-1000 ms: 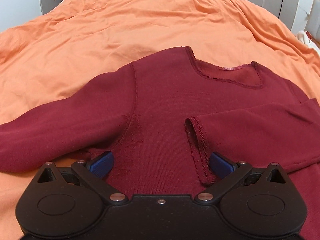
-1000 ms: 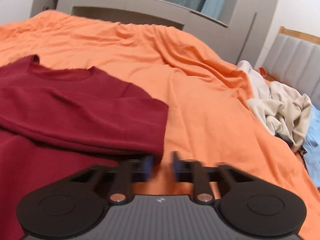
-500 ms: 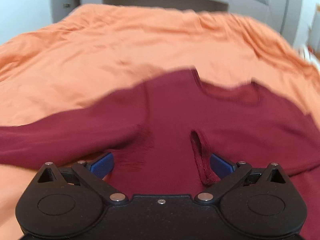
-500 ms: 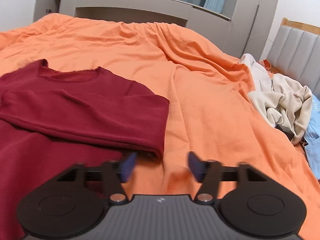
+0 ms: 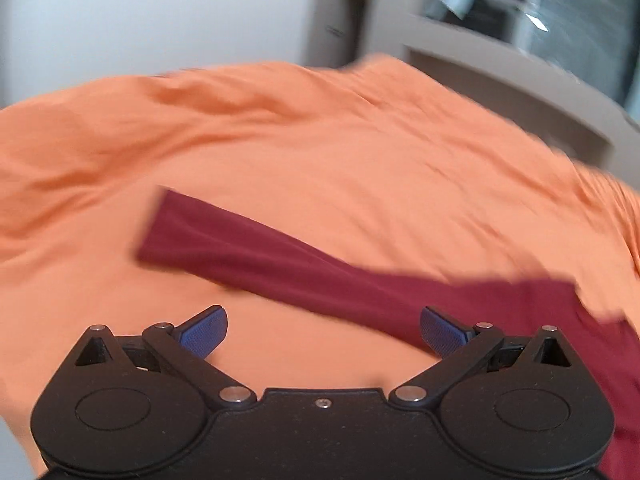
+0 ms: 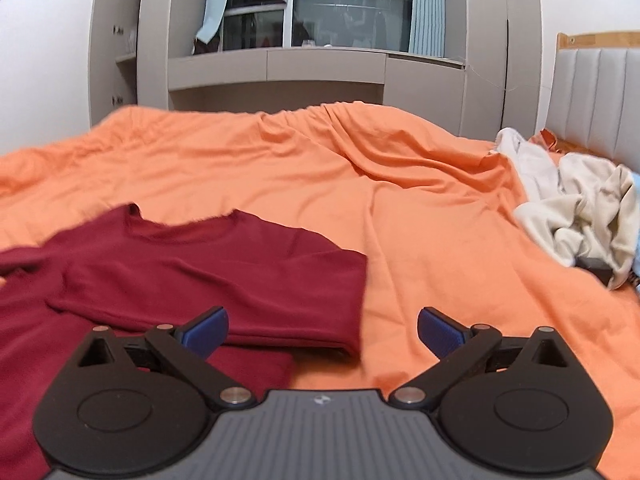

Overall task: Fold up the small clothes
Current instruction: 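Grasp the other sleeve cuff with the left tool and lift it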

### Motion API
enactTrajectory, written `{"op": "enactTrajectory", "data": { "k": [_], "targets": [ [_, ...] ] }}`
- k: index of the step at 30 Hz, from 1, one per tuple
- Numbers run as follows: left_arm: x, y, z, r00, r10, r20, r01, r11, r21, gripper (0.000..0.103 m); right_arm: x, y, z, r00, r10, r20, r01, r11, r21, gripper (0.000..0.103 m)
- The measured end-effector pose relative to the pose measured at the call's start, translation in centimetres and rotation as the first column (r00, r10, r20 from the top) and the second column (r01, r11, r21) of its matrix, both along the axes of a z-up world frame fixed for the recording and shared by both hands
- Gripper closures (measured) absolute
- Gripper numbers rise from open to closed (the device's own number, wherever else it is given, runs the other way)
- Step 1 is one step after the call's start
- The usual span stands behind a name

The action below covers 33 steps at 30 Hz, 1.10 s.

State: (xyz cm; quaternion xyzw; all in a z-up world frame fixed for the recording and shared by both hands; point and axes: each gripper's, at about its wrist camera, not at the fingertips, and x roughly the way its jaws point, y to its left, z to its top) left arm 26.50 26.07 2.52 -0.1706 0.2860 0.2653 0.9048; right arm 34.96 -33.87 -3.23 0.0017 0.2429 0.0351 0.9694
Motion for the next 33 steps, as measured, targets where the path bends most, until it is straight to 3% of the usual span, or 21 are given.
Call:
{"op": "enactTrajectory", "data": {
  "k": [3,6,9,12,18,20,21,23,25,28,31,33],
  "targets": [
    [-1.3,4.4,-0.8,0.992,0.112,0.059,-0.108,0.992,-0.062,0.001,-0.2,0.4,0.1,1.000,0.018,0.020,-0.018,1.000,0.009,0.000],
    [-1.7,8.0,-2.3,0.976,0.206,0.077,-0.189,0.963,-0.190,0.001,-0.3,0.9,0.2,0.999,0.020,0.044,-0.021,1.000,0.011,0.000],
    [-1.6,10.1,-3.4,0.959,0.263,0.109,-0.224,0.933,-0.283,0.001,-0.3,0.9,0.1,0.998,0.022,0.053,-0.023,0.999,0.024,0.000],
    [-1.7,11.7,-4.4,0.944,0.303,0.135,-0.243,0.909,-0.340,0.007,-0.3,1.1,0.0,0.998,0.017,0.055,-0.018,1.000,0.025,0.000],
    [-1.0,13.2,-6.1,0.912,0.373,0.172,-0.280,0.871,-0.403,0.036,-0.2,1.3,-0.2,0.999,0.014,0.051,-0.015,1.000,0.027,0.000],
    [-0.9,13.7,-6.3,0.900,0.391,0.191,-0.285,0.861,-0.421,0.058,-0.2,1.4,-0.2,0.999,0.017,0.050,-0.018,1.000,0.023,0.000],
    [-0.9,13.9,-6.3,0.896,0.400,0.194,-0.291,0.857,-0.426,0.064,-0.3,1.5,-0.2,0.999,0.017,0.051,-0.019,1.000,0.022,0.000],
    [-0.8,14.1,-6.2,0.888,0.414,0.200,-0.303,0.854,-0.424,0.089,-0.3,1.5,-0.2,0.998,0.018,0.053,-0.019,1.000,0.020,0.000],
    [-0.9,14.1,-5.7,0.880,0.419,0.223,-0.307,0.860,-0.408,0.095,-0.3,1.5,-0.2,0.998,0.017,0.054,-0.019,1.000,0.023,0.000],
    [-0.2,13.3,-3.9,0.891,0.367,0.268,-0.274,0.904,-0.328,0.098,-0.3,1.5,-0.2,0.998,0.014,0.057,-0.016,1.000,0.027,0.000],
    [0.8,11.4,-0.9,0.911,0.243,0.335,-0.184,0.963,-0.198,0.098,-0.4,1.4,0.0,0.998,0.013,0.064,-0.015,0.999,0.033,0.000],
    [1.7,9.7,1.3,0.920,0.153,0.361,-0.121,0.986,-0.110,0.098,-0.5,1.4,0.2,0.997,0.012,0.070,-0.015,0.999,0.037,0.000]
  ]
}}
